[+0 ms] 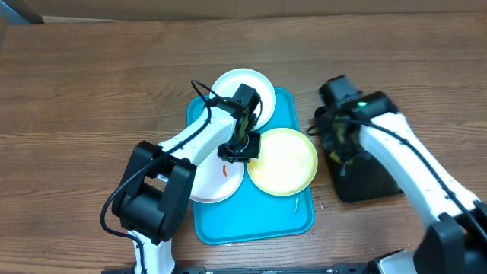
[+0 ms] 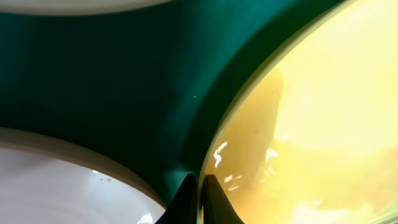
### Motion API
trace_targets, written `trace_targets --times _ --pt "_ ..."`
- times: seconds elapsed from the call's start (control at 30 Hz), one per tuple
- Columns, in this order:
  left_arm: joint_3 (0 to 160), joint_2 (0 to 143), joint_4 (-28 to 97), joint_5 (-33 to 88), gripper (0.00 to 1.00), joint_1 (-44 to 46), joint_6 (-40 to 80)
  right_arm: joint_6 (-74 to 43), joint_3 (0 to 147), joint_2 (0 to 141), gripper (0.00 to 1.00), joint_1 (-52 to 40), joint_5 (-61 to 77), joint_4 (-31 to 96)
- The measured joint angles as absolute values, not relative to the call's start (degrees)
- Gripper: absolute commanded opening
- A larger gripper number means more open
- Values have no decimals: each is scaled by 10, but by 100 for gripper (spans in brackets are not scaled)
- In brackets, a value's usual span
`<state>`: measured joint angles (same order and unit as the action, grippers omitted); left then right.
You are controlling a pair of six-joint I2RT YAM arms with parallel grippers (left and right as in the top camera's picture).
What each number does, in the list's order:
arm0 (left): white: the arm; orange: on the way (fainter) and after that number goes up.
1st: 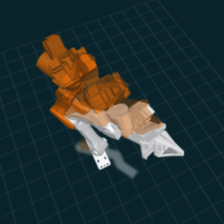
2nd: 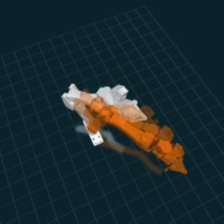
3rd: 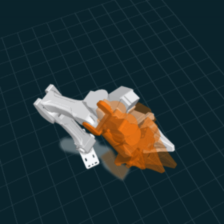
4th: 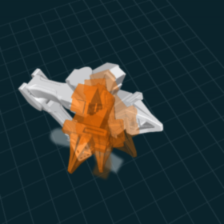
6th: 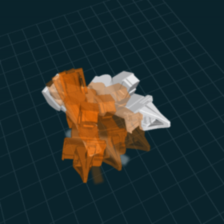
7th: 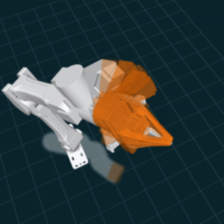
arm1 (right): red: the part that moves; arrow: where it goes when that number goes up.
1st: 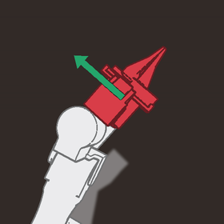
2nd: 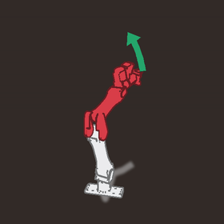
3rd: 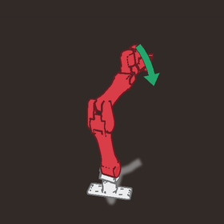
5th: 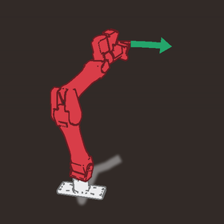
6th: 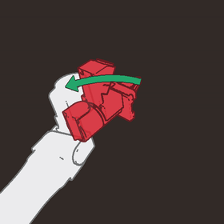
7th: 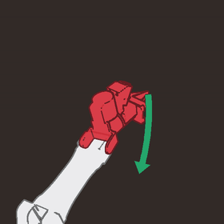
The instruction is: Clean dirty plates on tray and stack at the side
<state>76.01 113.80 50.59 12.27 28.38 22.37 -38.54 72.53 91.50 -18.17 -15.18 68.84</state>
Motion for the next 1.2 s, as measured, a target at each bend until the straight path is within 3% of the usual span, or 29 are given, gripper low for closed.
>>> trace_targets --times 0.33,0.47,0.7,0.77,0.83,0.87,1.07,1.2 --pt "761 1138 495 119 5 284 223 -243 632 909 5 -26 22 523" --pt "761 1138 488 115 15 284 224 -227 568 910 31 -18 47 490" --pt "760 1138 471 105 34 284 225 -216 605 909 41 -15 64 547" --pt "760 1138 464 108 28 284 225 -213 639 897 46 -8 67 582" --pt "760 1138 459 110 8 284 224 -210 679 870 48 1 71 612" --pt "760 1138 456 111 4 284 223 -211 693 858 49 4 72 624" --pt "760 1138 456 118 4 284 221 -209 762 755 56 25 77 661" --pt "780 1139 524 117 4 284 219 -209 763 720 57 31 77 666"
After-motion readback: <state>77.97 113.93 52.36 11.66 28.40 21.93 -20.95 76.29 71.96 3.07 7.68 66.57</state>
